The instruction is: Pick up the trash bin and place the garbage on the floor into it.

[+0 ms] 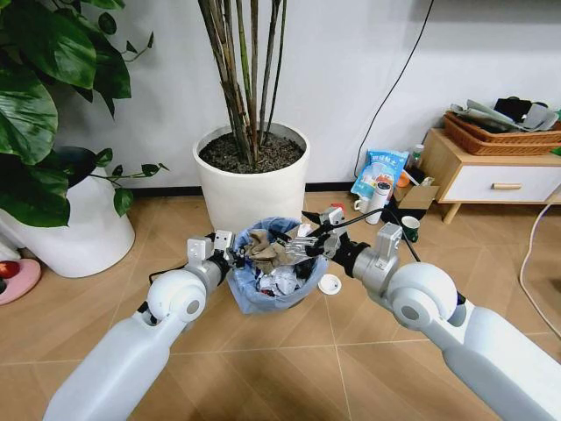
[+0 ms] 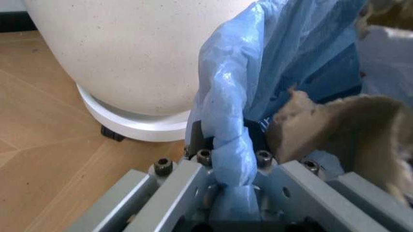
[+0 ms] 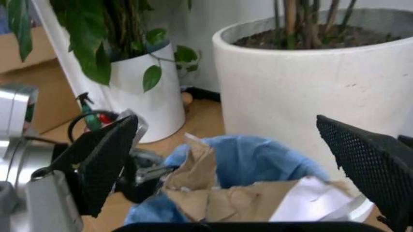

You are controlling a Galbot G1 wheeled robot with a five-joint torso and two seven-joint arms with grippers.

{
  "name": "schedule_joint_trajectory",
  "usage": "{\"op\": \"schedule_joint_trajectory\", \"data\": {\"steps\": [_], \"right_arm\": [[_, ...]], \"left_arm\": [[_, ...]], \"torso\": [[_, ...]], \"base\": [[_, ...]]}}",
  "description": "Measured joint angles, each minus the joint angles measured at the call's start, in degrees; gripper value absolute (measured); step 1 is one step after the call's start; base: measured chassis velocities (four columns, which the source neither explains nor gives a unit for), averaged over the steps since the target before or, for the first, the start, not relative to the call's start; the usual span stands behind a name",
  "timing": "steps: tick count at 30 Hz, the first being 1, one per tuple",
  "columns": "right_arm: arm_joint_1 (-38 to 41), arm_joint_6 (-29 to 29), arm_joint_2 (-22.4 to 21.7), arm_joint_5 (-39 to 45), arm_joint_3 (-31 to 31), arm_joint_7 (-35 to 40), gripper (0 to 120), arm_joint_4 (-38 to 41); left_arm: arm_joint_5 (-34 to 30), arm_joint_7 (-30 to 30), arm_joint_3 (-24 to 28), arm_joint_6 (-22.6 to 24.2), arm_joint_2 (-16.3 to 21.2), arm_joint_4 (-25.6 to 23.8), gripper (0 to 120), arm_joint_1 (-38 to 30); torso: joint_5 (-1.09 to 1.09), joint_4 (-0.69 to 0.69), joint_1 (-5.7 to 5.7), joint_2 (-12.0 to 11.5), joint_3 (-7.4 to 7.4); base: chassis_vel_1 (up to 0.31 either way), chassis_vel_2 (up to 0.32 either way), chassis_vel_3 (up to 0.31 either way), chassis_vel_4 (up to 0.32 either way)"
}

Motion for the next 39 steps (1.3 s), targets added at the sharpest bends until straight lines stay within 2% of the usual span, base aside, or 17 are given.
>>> {"op": "schedule_joint_trajectory", "data": {"steps": [3,7,13,18,22,27,39], "right_arm": [[-1.0,-0.1,-0.1,0.1,1.6,0.4,100,0.1],[-4.8,-0.5,-1.1,0.4,6.9,4.3,100,-0.2],[-6.7,-1.0,-0.8,0.5,10.3,7.1,100,-2.2],[-14.0,-1.2,0.0,-1.4,19.9,7.2,100,-4.6],[-18.7,-0.6,0.8,-5.3,23.6,5.0,100,-6.7],[-23.4,0.0,2.9,-9.7,25.6,3.5,100,-9.6],[-25.1,0.5,5.5,-13.2,24.4,3.0,100,-11.6]], "left_arm": [[0.0,-0.2,-0.1,0.0,-0.1,0.0,0,0.3],[0.3,-0.7,-1.3,0.0,0.0,-0.5,0,1.6],[0.3,-1.4,-2.6,0.0,0.5,-1.1,0,2.8],[0.3,-1.5,-4.1,0.0,1.4,-1.7,0,3.7],[0.4,-1.5,-4.4,0.0,1.4,-1.9,0,4.0],[0.4,-1.5,-4.5,0.0,1.4,-2.3,0,4.1],[0.2,-1.3,-5.0,0.0,2.6,-3.2,0,5.1]], "torso": [[0.01,0.0,0.0,0.0,0.0],[0.0,-0.02,0.0,0.0,0.0],[0.01,0.0,0.0,0.0,0.0],[-0.01,0.0,0.0,0.0,0.0],[0.01,-0.01,0.0,0.0,-0.01],[0.0,-0.02,0.0,0.0,-0.01],[-0.01,0.0,0.0,0.0,-0.01]], "base": [[0.0,0.0,0.0,0.0],[0.0,0.0,0.0,0.0],[0.0,0.0,0.0,0.0],[0.0,0.0,0.0,0.0],[0.0,0.0,0.0,0.0],[0.0,0.0,0.0,0.0],[0.0,0.0,0.0,0.0]]}}
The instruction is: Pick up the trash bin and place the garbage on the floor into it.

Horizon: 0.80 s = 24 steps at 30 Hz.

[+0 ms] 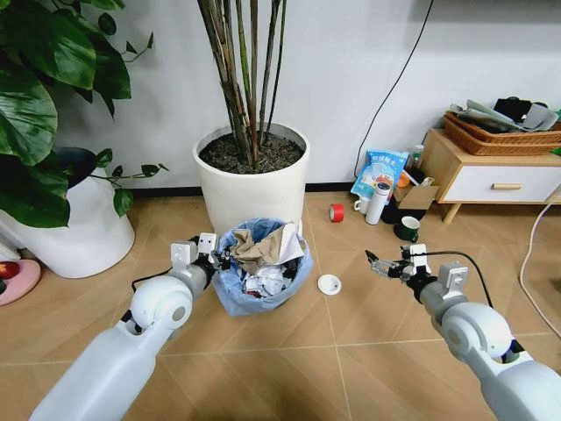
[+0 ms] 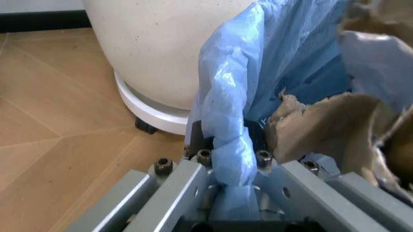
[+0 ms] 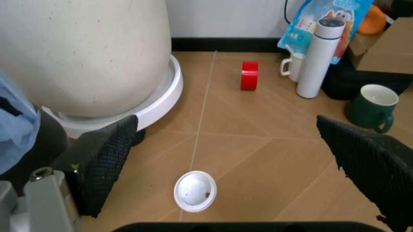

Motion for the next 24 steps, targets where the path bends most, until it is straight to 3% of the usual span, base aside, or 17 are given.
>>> {"op": "schedule_joint_trajectory", "data": {"steps": [24], "right_arm": [[4.9,-0.3,0.9,-0.3,-6.8,0.4,100,-5.0]], "left_arm": [[0.2,-0.1,-0.9,0.2,0.3,-1.5,0,2.0]], "torso": [[0.01,0.0,0.01,0.0,0.01]], "base": [[-0.015,0.015,0.013,-0.015]]}}
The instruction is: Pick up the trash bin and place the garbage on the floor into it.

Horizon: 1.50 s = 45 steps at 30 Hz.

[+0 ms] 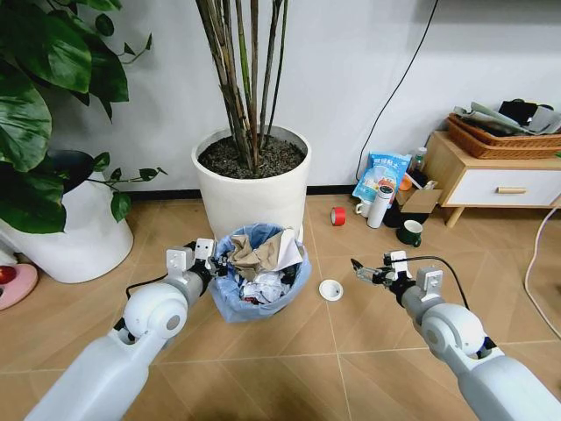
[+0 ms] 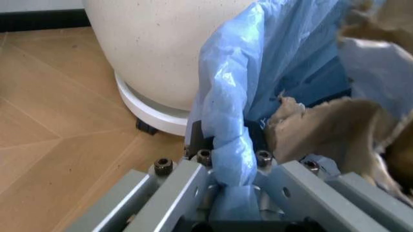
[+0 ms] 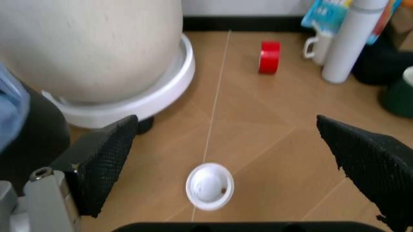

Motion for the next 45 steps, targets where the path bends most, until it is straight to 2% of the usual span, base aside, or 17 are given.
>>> {"op": "schedule_joint_trajectory", "data": {"steps": [8,11,13,15,17,18,21,24,28,37,45], "right_arm": [[1.4,-0.4,-0.4,0.5,-2.0,-1.5,100,-4.7],[3.7,-2.3,-1.4,3.7,-4.1,-4.0,100,-12.3],[4.5,-2.4,-1.6,4.6,-4.9,-4.5,100,-14.4],[8.3,-2.7,-1.6,5.9,-8.6,-6.2,100,-20.4],[10.2,-3.0,-1.6,6.6,-11.1,-6.6,100,-22.7],[12.6,-3.0,-1.2,7.0,-14.2,-6.9,100,-25.6],[15.4,-3.0,-0.2,7.2,-17.5,-7.1,100,-28.8],[20.5,-2.8,2.5,7.0,-22.8,-6.9,100,-35.8],[24.1,-2.4,5.0,6.5,-25.1,-5.7,100,-40.9],[29.0,-2.1,8.5,5.6,-25.8,-5.2,100,-47.9],[32.8,-0.8,14.3,1.6,-26.2,-6.7,100,-56.5]], "left_arm": [[-0.1,-0.2,0.4,0.0,-0.3,0.1,0,-1.1],[0.0,0.0,0.7,0.2,-1.0,0.5,0,-2.0],[0.0,0.1,0.7,0.3,-1.1,0.5,0,-2.0],[0.3,-0.1,0.6,0.5,-1.3,0.0,0,-1.4],[0.4,-0.3,0.4,0.5,-1.5,-0.4,0,-1.1],[0.5,-0.7,0.3,0.6,-1.6,-0.7,0,-0.9],[0.6,-0.9,0.3,0.6,-1.6,-1.0,0,-0.9],[0.6,-1.1,0.4,0.6,-1.4,-1.7,0,-0.8],[0.8,-1.1,0.5,0.7,-1.3,-2.0,0,-0.4],[1.5,-1.1,0.7,0.7,-2.2,-2.1,0,0.4],[1.3,-1.1,0.8,0.6,-1.3,-2.3,0,0.2]], "torso": [[0.02,0.0,0.0,0.0,0.0],[0.01,-0.01,0.0,0.0,0.0],[0.0,-0.03,0.0,0.0,0.0],[0.02,-0.02,0.0,0.0,0.0],[-0.01,0.0,0.0,0.0,0.0],[0.0,0.0,0.0,0.0,0.0],[0.0,0.01,0.0,0.0,0.0],[0.0,0.0,0.0,0.0,0.0],[-0.01,0.0,0.0,0.0,0.0],[-0.01,0.0,0.0,0.0,0.0],[0.01,0.01,0.0,0.0,0.0]], "base": [[0.0,0.0,0.0,0.0],[0.0,0.0,0.0,0.0],[0.0,0.0,0.0,0.0],[0.0,0.0,0.0,0.0],[0.0,0.0,0.0,0.0],[0.0,0.0,0.0,0.0],[0.0,0.0,0.0,0.0],[0.0,0.0,0.0,0.0],[0.0,0.0,0.0,0.0],[0.0,0.0,0.0,0.0],[0.0,0.0,0.0,0.0]]}}
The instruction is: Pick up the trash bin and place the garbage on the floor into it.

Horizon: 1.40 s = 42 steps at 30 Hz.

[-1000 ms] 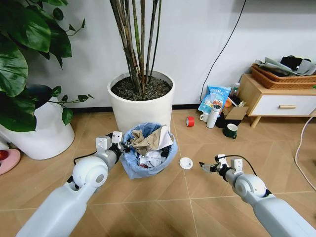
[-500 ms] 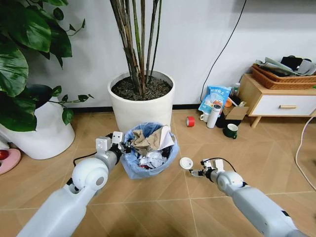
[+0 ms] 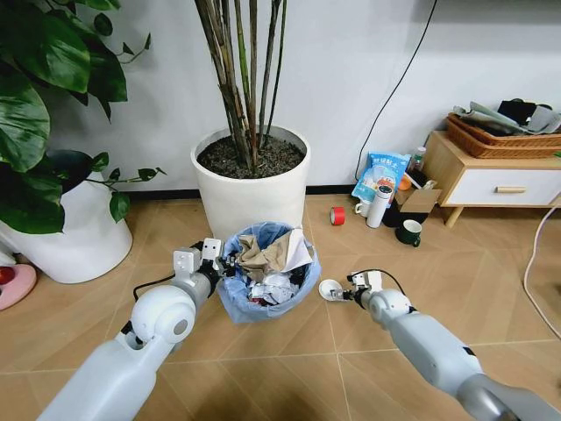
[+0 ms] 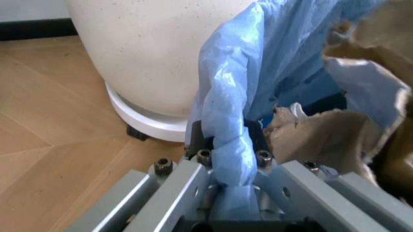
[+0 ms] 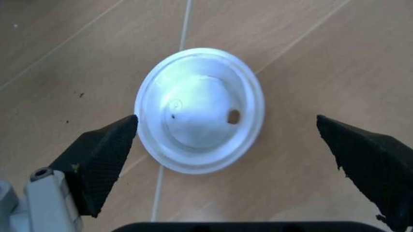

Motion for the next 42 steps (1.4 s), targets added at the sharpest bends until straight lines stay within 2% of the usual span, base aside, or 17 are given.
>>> {"op": "schedule_joint_trajectory", "data": {"steps": [12,21,30,35,36,38,39,42], "right_arm": [[0.3,0.0,0.2,0.0,1.2,1.1,100,-1.7],[1.4,0.2,2.0,-0.9,2.2,1.3,100,-5.2],[2.3,0.4,3.3,-1.6,2.7,1.6,91,-8.0],[2.7,0.6,4.0,-2.1,3.3,1.5,83,-9.5],[2.8,0.8,4.0,-2.4,3.5,1.4,75,-9.9],[2.8,1.0,4.0,-2.6,3.7,1.1,67,-10.0],[2.8,1.0,4.0,-2.6,3.7,1.1,67,-10.0],[2.9,1.6,4.2,-3.2,4.2,0.3,53,-10.9]], "left_arm": [[-0.2,0.1,0.2,0.0,0.5,0.1,0,-0.5],[-0.3,0.1,0.4,-0.1,0.5,0.2,0,-0.6],[-0.3,0.2,0.5,-0.1,0.6,0.1,0,-0.6],[-0.4,0.2,0.5,-0.1,0.7,-0.1,0,-0.6],[-0.4,0.2,0.5,-0.1,0.9,-0.1,0,-0.6],[-0.4,0.2,0.5,-0.1,0.9,-0.1,0,-0.7],[-0.4,0.2,0.5,-0.1,0.9,-0.1,0,-0.7],[-0.4,0.2,0.7,-0.1,0.6,-0.1,0,-0.8]], "torso": [[-0.01,-0.02,0.0,0.0,0.0],[0.0,0.0,0.0,0.0,0.0],[-0.02,-0.01,0.0,0.0,0.0],[0.0,-0.01,0.0,0.0,0.0],[-0.03,-0.01,0.0,0.0,-0.01],[-0.03,-0.02,0.0,0.0,-0.01],[-0.03,-0.02,0.0,0.0,-0.01],[-0.06,-0.02,0.0,0.0,-0.02]], "base": [[0.0,0.0,0.0,0.0],[0.0,0.0,0.0,0.0],[0.0,0.0,0.0,0.0],[0.0,0.0,0.0,0.0],[0.0,0.0,0.0,0.0],[0.0,0.0,0.0,0.0],[0.0,0.0,0.0,0.0],[0.0,0.0,0.0,0.0]]}}
